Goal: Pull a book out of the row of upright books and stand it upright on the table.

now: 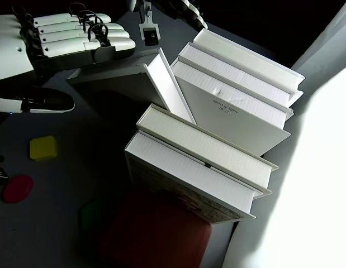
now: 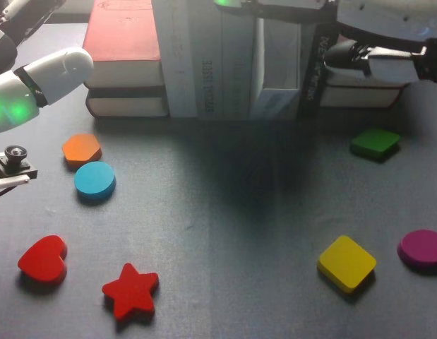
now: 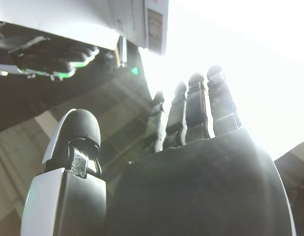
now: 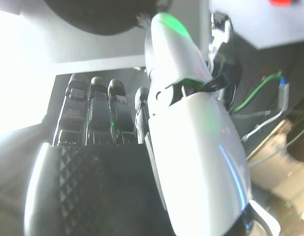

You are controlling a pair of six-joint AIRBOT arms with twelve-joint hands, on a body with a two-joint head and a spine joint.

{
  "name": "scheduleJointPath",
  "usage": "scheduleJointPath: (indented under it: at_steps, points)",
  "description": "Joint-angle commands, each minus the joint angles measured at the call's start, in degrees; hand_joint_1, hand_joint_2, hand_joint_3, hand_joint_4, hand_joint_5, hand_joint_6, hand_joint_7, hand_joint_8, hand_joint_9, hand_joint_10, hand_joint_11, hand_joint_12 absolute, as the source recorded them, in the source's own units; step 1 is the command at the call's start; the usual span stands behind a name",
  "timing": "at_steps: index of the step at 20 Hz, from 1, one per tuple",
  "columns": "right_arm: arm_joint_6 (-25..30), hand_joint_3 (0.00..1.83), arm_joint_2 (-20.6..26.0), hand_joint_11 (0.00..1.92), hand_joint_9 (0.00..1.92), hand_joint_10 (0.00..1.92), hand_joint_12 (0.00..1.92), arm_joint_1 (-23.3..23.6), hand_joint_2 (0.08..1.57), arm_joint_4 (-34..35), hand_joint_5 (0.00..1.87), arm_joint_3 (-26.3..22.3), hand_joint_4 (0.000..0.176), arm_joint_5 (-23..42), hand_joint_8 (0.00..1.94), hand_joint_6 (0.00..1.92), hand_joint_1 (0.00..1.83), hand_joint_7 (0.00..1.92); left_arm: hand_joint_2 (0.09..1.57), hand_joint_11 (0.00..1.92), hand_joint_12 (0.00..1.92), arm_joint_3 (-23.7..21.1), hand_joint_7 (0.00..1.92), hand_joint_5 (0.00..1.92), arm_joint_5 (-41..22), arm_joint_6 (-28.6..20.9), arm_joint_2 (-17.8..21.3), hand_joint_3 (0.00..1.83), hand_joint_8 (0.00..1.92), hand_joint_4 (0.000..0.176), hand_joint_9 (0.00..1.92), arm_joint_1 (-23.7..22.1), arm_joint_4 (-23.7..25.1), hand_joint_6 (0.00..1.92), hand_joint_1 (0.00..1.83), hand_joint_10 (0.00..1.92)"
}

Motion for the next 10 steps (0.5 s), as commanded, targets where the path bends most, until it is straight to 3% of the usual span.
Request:
scheduleJointPath:
  at_steps: [1, 2, 3, 4, 5, 6, 7, 8, 9, 10]
  points:
    - [0.67, 0.06, -0.06, 0.0, 0.01, 0.0, 1.02, 1.63, 0.97, -0.69, 0.0, -0.34, 0.091, 1.85, 0.0, 0.0, 1.41, 0.0, 1.38, 0.0, 0.0, 0.13, 0.0, 0.03, -6.77, -0.4, -0.03, 0.0, 0.0, 0.049, 0.0, -0.49, -1.36, 0.0, 0.23, 0.0]
    - [1.79, 0.06, -0.06, 0.0, 0.01, 0.0, 1.02, 2.63, 0.97, -3.58, 0.0, -0.49, 0.091, 0.64, 0.0, 0.0, 1.41, 0.0, 1.38, 0.0, 0.0, 0.14, 0.0, 0.03, -6.77, -0.4, -0.05, 0.0, 0.0, 0.049, 0.0, -0.49, -1.35, 0.0, 0.23, 0.0]
    - [4.99, 0.04, -0.36, 0.0, 0.01, 0.01, 0.91, 4.94, 0.97, -11.01, 0.0, -0.81, 0.074, -2.24, 0.0, 0.0, 1.4, 0.0, 1.38, 0.0, 0.0, 0.17, 0.0, 0.04, -6.77, -0.45, -0.12, 0.0, 0.0, 0.05, 0.0, -0.49, -1.3, 0.0, 0.25, 0.0]
    - [7.5, 0.04, -0.94, 0.0, 0.01, 0.01, 0.91, 6.08, 0.97, -16.29, 0.0, -1.02, 0.074, -3.91, 0.0, 0.0, 1.4, 0.0, 1.38, 0.0, 0.0, 0.19, 0.0, 0.04, -6.77, -0.48, -0.13, 0.0, 0.0, 0.05, 0.0, -0.5, -1.28, 0.0, 0.25, 0.0]
    - [9.93, 0.02, -1.55, 0.0, 0.0, 0.0, 0.31, 6.86, 1.0, -21.13, 0.0, -1.18, 0.03, -5.37, 0.0, 0.0, 1.39, 0.0, 1.38, 0.0, 0.0, 0.2, 0.0, 0.04, -6.77, -0.5, -0.13, 0.0, 0.0, 0.051, 0.0, -0.5, -1.26, 0.01, 0.25, 0.0]
    - [15.81, 0.02, -2.39, 0.0, 0.0, 0.0, 0.31, 8.75, 1.0, -31.27, 0.0, -1.43, 0.03, -7.46, 0.0, 0.0, 1.39, 0.0, 1.38, 0.0, 0.0, 0.21, 0.0, 0.04, -6.75, -0.5, -0.14, 0.0, 0.0, 0.051, 0.0, -0.5, -1.24, 0.01, 0.25, 0.0]
    - [18.59, 0.03, -2.92, 0.0, 0.0, 0.0, 0.01, 9.56, 1.06, -35.59, 0.0, -1.43, 0.038, -8.12, 0.0, 0.0, 1.34, 0.0, 1.37, 0.0, 0.0, 0.23, 0.0, 0.05, -6.75, -0.5, -0.17, 0.0, 0.0, 0.052, 0.0, -0.52, -1.23, 0.01, 0.24, 0.0]
    - [21.35, 0.01, -3.7, 0.03, 0.09, 0.04, 0.02, 9.86, 1.02, -39.7, 0.02, -1.28, 0.032, -8.73, 0.01, 0.01, 1.44, 0.04, 1.37, 0.02, 0.01, 0.24, 0.0, 0.06, -6.75, -0.52, -0.21, 0.0, 0.0, 0.049, 0.0, -0.54, -1.23, 0.01, 0.24, 0.0]
    - [23.4, 0.0, -4.48, 0.01, 0.13, 0.02, 0.16, 9.86, 1.02, -42.74, 0.04, -1.05, 0.034, -9.04, 0.01, 0.0, 1.46, 0.05, 1.37, 0.02, 0.01, 0.26, 0.0, 0.06, -6.75, -0.58, -0.24, 0.0, 0.0, 0.049, 0.0, -0.55, -1.21, 0.01, 0.24, 0.0]
    - [26.31, 0.0, -5.13, 0.0, 0.22, 0.04, 0.6, 9.86, 1.07, -46.62, 0.26, -0.77, 0.002, -9.44, 0.01, 0.05, 1.44, 0.22, 1.37, 0.0, 0.0, 0.33, 0.0, 0.06, -6.72, -0.62, -0.33, 0.0, 0.0, 0.063, 0.0, -0.58, -1.18, 0.01, 0.24, 0.0]
